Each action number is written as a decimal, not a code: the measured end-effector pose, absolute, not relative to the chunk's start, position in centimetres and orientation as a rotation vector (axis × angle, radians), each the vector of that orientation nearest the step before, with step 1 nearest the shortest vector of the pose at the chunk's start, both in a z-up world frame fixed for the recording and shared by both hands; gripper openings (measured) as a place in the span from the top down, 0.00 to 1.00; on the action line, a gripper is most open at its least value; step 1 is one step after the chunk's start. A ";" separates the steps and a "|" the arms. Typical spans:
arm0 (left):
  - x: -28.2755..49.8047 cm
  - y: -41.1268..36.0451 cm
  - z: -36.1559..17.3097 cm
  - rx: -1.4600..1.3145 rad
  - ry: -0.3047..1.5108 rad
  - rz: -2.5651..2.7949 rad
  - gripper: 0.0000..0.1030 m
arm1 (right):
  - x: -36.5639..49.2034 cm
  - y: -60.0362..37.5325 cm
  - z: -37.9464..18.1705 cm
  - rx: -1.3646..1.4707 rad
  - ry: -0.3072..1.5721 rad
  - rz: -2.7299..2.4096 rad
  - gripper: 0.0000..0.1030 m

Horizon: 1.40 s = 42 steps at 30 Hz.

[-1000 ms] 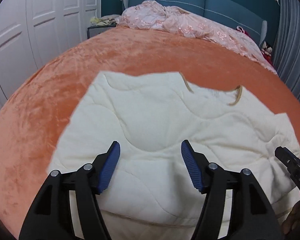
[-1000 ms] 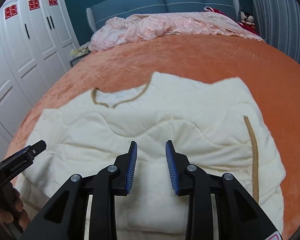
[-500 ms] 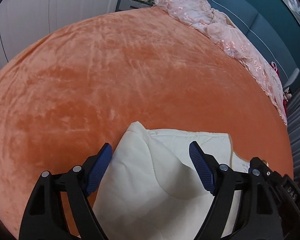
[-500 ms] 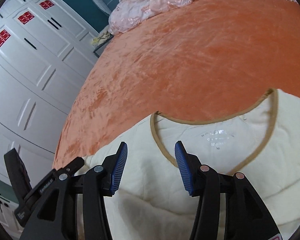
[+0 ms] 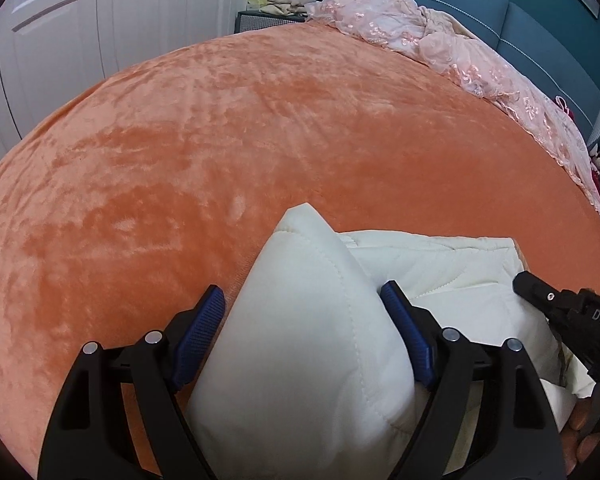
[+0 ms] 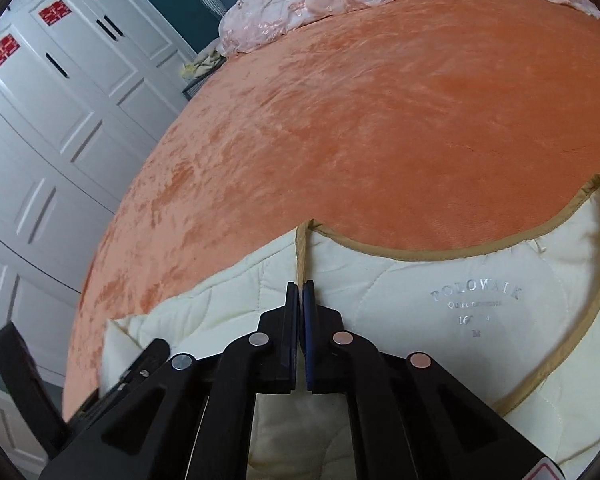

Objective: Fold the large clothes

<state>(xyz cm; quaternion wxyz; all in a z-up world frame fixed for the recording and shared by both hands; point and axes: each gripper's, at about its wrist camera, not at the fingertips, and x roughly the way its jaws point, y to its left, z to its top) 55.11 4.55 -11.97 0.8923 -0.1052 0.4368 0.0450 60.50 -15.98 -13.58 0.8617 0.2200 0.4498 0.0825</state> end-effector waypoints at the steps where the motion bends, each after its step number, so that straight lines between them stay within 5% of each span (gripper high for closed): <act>1: 55.1 4.4 -12.0 -0.209 0.902 0.098 0.23 | 60.6 -15.7 -13.9 0.434 0.948 0.161 0.99; 13: 55.2 3.3 -10.9 -0.099 0.908 0.158 0.20 | 52.5 -25.9 -8.1 0.537 0.690 -0.111 0.95; 16: 53.6 1.6 -7.4 -0.070 0.825 0.074 0.21 | 49.8 -31.5 -7.1 0.525 0.702 -0.162 0.86; 22: 52.9 -8.9 -2.5 -0.069 0.826 -0.258 0.19 | 47.8 -39.1 -9.8 0.604 0.817 -0.199 0.86; 32: 55.0 -23.4 -8.0 0.068 1.028 -0.389 0.20 | 48.3 -37.9 -12.7 0.536 0.892 -0.055 0.86; 38: 55.6 -24.7 -11.9 0.115 1.072 -0.323 0.18 | 48.5 -38.4 -13.5 0.567 0.867 -0.082 1.00; 42: 54.9 -24.4 -12.6 0.120 1.005 -0.274 0.18 | 48.4 -38.7 -14.2 0.579 0.847 -0.129 1.00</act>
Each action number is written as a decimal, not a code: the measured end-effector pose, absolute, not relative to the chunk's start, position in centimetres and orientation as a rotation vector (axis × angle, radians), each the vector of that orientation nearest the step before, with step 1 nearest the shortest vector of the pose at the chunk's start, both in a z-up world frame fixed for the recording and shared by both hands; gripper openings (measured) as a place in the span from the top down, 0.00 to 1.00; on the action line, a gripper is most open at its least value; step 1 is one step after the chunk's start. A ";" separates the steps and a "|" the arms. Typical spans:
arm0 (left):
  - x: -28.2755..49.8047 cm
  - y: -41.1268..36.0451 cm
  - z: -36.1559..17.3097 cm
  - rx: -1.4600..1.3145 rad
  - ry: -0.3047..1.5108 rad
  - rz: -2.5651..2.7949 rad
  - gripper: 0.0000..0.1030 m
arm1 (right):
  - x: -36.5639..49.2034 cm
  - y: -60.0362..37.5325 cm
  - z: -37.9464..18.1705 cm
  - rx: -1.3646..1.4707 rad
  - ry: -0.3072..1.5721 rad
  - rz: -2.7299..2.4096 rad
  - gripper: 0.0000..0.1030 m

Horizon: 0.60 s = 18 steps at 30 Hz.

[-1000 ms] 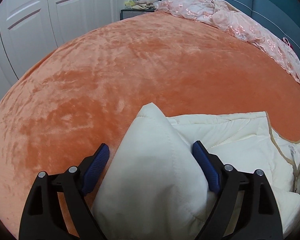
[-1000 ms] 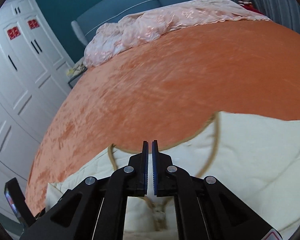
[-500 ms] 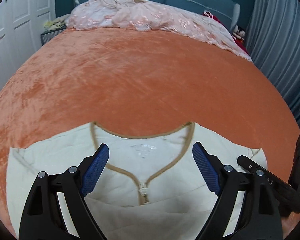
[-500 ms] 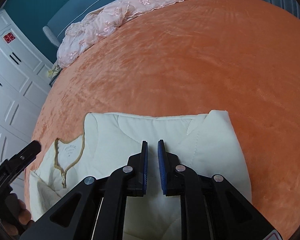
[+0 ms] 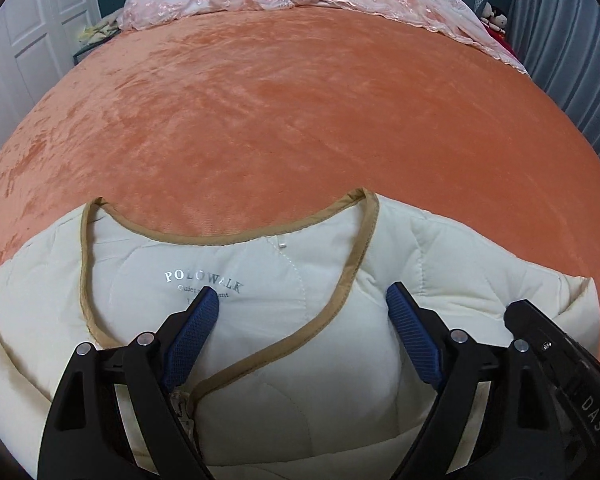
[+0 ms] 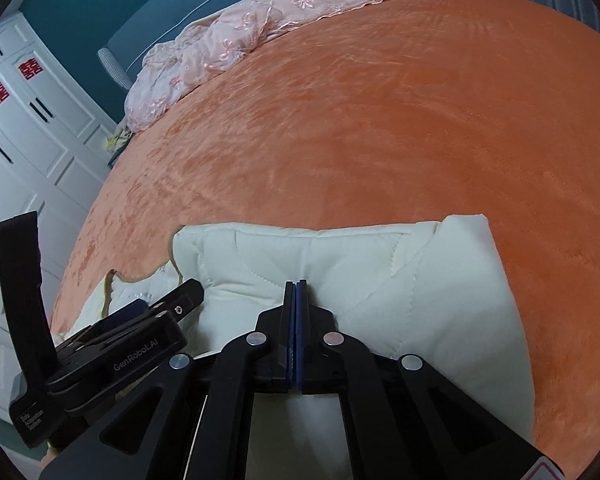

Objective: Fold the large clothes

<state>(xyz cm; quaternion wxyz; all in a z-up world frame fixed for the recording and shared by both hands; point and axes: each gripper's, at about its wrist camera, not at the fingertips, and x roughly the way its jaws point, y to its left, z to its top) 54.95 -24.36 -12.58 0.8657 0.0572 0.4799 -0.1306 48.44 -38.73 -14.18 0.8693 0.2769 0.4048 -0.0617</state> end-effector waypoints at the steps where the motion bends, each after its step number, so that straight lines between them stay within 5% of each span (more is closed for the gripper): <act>1: 54.9 -24.3 -12.7 0.120 0.993 -0.265 0.18 | 48.5 -38.4 -14.2 0.549 0.843 -0.149 1.00; 18: 54.9 -24.1 -13.7 0.136 0.881 -0.228 0.12 | 49.0 -36.6 -15.0 0.385 0.788 -0.245 1.00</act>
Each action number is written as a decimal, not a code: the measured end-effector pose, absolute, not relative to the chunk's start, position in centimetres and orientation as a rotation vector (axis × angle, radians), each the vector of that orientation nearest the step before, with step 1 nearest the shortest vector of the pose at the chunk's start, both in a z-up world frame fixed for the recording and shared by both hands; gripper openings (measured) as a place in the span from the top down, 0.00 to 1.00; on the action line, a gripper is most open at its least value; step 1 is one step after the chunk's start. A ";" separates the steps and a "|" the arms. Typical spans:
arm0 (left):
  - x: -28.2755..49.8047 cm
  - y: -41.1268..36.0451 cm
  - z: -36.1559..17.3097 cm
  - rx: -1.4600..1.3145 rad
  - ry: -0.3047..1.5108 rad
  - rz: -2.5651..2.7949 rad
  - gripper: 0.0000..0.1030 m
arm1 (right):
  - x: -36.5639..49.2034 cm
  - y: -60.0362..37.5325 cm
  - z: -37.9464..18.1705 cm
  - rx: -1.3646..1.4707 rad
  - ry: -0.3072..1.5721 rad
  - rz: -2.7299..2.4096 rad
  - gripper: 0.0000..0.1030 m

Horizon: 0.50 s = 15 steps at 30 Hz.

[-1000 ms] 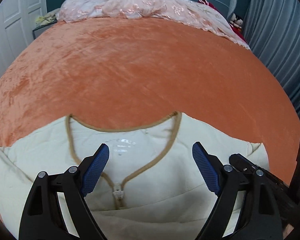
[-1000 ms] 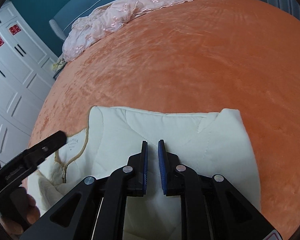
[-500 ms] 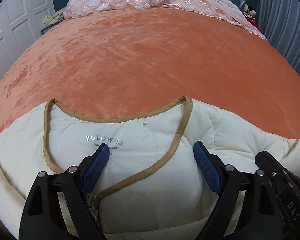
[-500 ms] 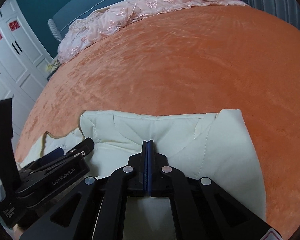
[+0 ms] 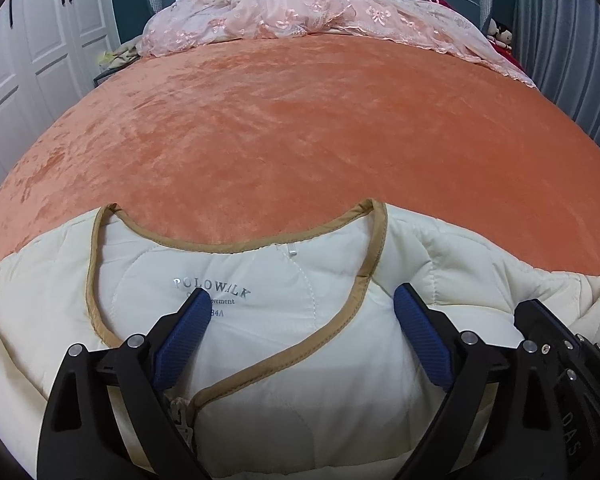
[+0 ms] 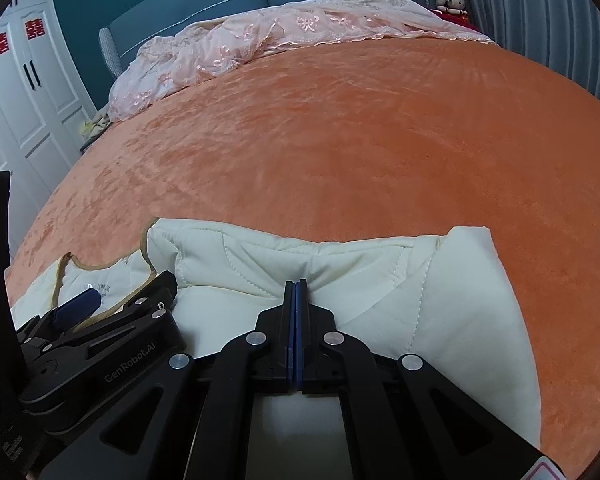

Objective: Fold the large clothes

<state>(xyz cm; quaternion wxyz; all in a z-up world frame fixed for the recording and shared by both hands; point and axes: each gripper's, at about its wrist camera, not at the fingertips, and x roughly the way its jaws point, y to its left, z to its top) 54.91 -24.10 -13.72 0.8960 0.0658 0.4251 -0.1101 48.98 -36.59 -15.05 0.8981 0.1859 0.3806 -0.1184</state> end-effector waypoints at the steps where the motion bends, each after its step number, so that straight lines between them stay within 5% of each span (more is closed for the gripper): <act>1: 54.9 -24.1 -13.7 0.134 0.877 -0.228 0.12 | 49.0 -36.6 -15.1 0.387 0.785 -0.245 1.00; 10: 53.9 -19.8 -9.9 -0.043 0.805 -0.163 0.14 | 47.4 -37.7 -13.3 0.441 0.719 -0.330 1.00; 12: 53.6 -17.6 -7.8 -0.046 0.774 -0.132 0.13 | 46.5 -37.4 -11.2 0.415 0.681 -0.365 0.88; 15: 54.7 -15.1 -6.1 0.052 0.799 -0.139 0.14 | 46.5 -35.2 -8.1 0.379 0.644 -0.245 0.87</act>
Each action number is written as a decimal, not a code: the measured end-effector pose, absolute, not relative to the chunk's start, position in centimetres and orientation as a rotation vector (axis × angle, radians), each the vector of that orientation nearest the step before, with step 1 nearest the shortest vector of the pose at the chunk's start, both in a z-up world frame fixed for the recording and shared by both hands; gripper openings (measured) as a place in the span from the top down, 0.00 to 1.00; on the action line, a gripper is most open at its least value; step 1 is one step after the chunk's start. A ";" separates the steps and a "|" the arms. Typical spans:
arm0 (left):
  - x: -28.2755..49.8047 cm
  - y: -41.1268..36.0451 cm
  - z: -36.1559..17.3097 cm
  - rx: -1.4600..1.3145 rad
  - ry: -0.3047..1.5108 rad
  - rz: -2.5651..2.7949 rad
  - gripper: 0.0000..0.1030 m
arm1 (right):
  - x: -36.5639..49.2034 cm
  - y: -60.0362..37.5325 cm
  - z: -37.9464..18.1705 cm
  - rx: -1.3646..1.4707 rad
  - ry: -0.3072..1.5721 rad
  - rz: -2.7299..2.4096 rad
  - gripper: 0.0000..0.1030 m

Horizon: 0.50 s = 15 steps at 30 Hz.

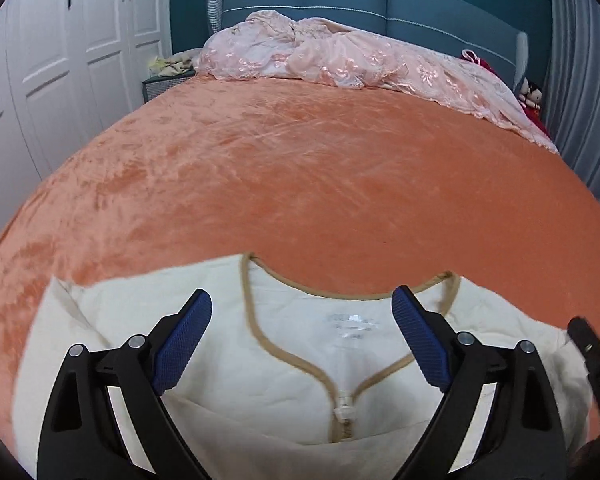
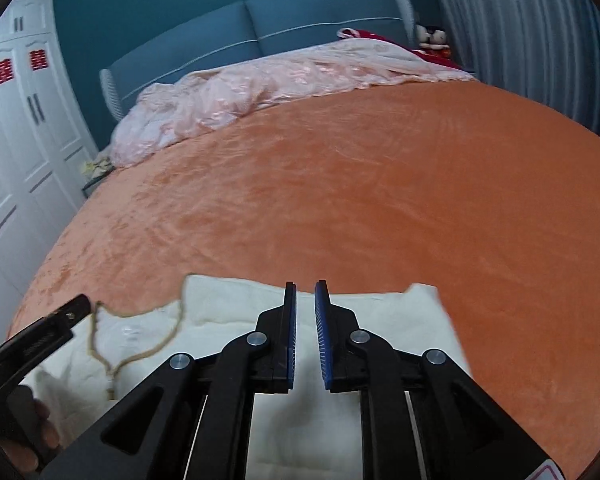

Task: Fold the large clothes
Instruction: 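Lay the folded half down near the collar and open both tools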

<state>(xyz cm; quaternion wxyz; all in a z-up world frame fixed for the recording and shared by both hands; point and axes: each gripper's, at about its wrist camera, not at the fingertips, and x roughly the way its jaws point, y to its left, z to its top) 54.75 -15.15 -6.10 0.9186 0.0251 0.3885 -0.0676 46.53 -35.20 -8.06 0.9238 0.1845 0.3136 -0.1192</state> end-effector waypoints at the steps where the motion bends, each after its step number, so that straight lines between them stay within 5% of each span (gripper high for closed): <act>1: 55.4 -14.5 -6.1 0.087 0.827 -0.156 0.14 | 47.3 -34.2 -7.6 0.365 0.670 -0.184 0.87; 7: 57.3 -12.2 -8.7 0.210 0.969 -0.176 0.24 | 54.0 -26.3 -10.4 0.327 0.949 0.131 0.87; 15: 56.3 -12.0 -12.5 0.251 0.926 -0.168 0.21 | 54.8 -24.8 -14.2 0.297 0.980 0.098 0.98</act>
